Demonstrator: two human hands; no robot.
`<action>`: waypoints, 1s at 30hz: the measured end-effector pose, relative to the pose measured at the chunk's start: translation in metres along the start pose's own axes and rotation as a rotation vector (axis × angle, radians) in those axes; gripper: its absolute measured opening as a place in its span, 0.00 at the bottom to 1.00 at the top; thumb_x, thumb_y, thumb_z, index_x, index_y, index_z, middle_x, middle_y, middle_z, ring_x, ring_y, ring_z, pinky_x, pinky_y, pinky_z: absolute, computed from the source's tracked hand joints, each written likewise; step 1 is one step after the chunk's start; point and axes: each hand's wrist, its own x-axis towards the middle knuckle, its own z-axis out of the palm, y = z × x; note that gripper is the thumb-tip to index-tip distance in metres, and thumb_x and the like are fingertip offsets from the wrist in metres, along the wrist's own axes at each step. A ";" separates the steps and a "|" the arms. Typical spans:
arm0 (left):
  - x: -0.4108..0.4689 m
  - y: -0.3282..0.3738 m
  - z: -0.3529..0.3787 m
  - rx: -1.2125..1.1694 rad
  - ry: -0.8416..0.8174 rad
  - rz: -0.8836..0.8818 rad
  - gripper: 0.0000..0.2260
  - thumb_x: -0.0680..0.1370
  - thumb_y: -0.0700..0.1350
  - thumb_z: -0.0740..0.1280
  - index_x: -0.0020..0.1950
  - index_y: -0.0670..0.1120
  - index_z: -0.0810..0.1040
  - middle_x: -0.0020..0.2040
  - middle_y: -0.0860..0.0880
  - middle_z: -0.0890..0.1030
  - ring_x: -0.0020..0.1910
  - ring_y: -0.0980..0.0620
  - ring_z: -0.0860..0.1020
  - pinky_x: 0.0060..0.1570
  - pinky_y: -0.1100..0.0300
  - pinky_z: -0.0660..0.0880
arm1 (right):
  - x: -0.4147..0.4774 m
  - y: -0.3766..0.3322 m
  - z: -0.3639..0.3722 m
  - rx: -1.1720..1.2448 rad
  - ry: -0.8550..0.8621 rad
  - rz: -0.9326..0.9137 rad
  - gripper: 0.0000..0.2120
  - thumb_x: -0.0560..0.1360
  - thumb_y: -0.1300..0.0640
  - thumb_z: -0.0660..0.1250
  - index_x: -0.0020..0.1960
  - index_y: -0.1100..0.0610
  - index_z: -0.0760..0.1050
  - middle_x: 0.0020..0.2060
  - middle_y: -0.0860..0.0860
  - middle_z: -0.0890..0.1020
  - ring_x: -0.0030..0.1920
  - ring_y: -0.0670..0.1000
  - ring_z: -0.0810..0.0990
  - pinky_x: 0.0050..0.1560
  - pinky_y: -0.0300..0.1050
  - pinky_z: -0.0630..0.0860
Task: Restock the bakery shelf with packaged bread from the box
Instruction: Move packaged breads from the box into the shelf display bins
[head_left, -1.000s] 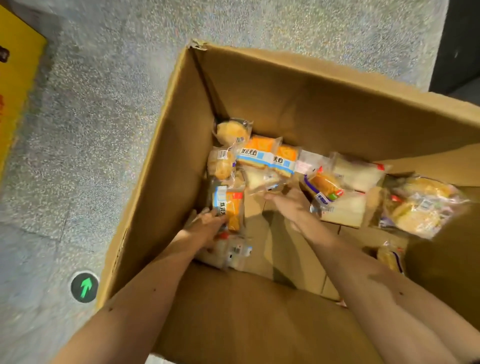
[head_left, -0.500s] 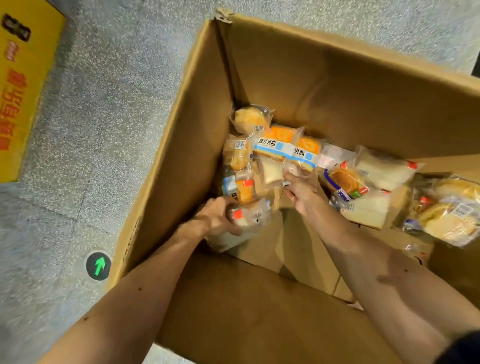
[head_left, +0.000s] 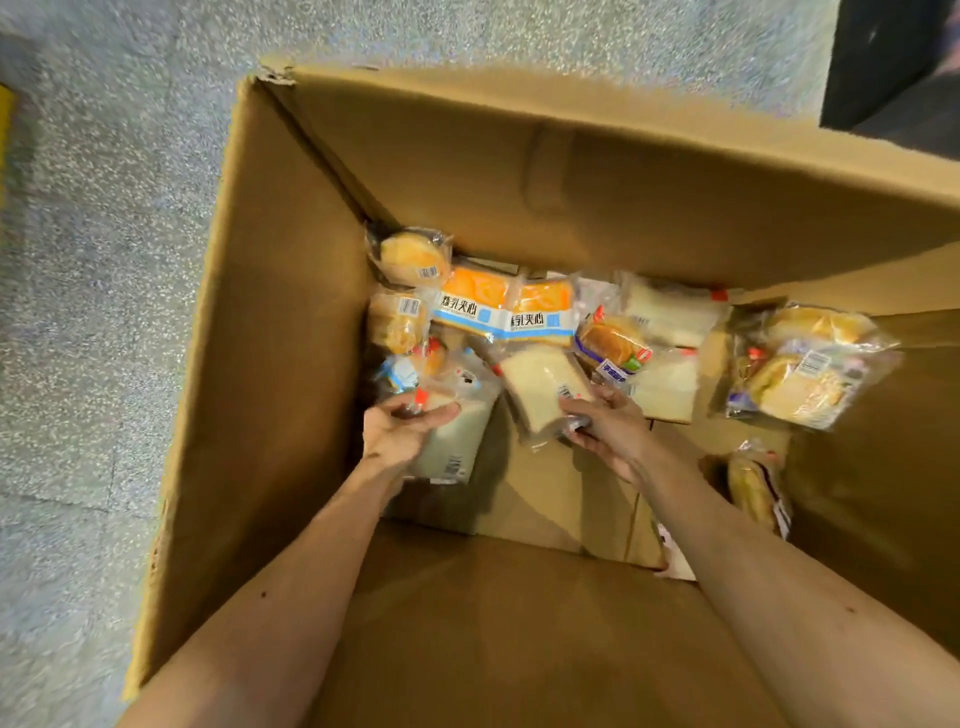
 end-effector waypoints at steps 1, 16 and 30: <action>-0.002 0.003 0.005 -0.064 0.021 0.016 0.20 0.63 0.37 0.83 0.50 0.38 0.81 0.50 0.44 0.85 0.49 0.47 0.84 0.53 0.53 0.81 | -0.004 0.000 -0.005 0.005 0.002 0.003 0.23 0.71 0.67 0.75 0.62 0.60 0.71 0.56 0.58 0.80 0.54 0.56 0.82 0.37 0.42 0.83; -0.038 0.022 0.048 -0.037 -0.186 -0.034 0.19 0.68 0.34 0.78 0.55 0.45 0.79 0.46 0.49 0.85 0.39 0.56 0.84 0.34 0.61 0.79 | -0.040 0.009 -0.030 -0.070 -0.123 0.037 0.23 0.73 0.69 0.71 0.63 0.55 0.68 0.60 0.55 0.78 0.54 0.53 0.80 0.37 0.44 0.82; -0.202 0.080 0.063 -0.109 -0.445 0.061 0.17 0.75 0.44 0.73 0.61 0.46 0.73 0.32 0.53 0.78 0.29 0.56 0.77 0.24 0.63 0.69 | -0.217 0.018 -0.077 -0.714 0.178 -0.992 0.25 0.78 0.63 0.65 0.73 0.49 0.70 0.68 0.47 0.75 0.69 0.50 0.72 0.70 0.54 0.70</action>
